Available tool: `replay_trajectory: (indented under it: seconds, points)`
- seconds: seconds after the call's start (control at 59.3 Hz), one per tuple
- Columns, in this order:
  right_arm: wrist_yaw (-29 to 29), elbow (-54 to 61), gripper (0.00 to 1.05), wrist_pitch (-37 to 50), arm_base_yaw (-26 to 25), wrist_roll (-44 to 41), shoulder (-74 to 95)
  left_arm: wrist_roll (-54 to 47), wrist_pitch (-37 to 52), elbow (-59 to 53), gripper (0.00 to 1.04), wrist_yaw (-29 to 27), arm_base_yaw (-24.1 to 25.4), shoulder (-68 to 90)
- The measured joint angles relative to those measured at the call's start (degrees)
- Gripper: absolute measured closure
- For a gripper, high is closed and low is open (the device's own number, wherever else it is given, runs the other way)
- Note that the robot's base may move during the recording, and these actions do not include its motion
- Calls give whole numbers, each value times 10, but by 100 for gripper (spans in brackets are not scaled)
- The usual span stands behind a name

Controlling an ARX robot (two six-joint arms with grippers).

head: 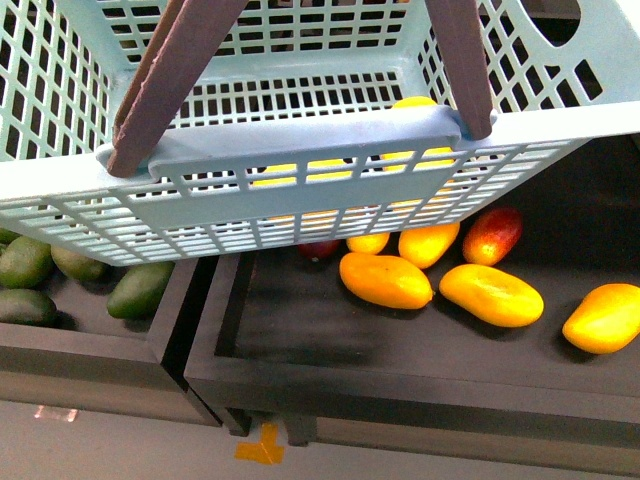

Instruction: Pick lemon and mango into basket

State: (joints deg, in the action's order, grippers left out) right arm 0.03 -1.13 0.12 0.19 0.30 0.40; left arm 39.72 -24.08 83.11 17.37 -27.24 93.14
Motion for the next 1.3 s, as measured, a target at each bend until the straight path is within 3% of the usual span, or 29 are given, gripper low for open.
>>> replay_trajectory:
  seconds: [0.084, 0.523, 0.692, 1.299]
  points:
    - [0, 0, 101, 0, 0, -1, 0, 0, 0, 0, 89, 0, 0, 0]
    - [2, 0, 30, -1, 0, -1, 0, 0, 0, 0, 89, -1, -1, 0]
    - [2, 0, 7, -1, 0, -1, -1, 3, 0, 0, 89, 13, -7, 0]
    - [0, 0, 9, -2, 0, -1, -2, 0, 0, 0, 89, 2, 0, 0]
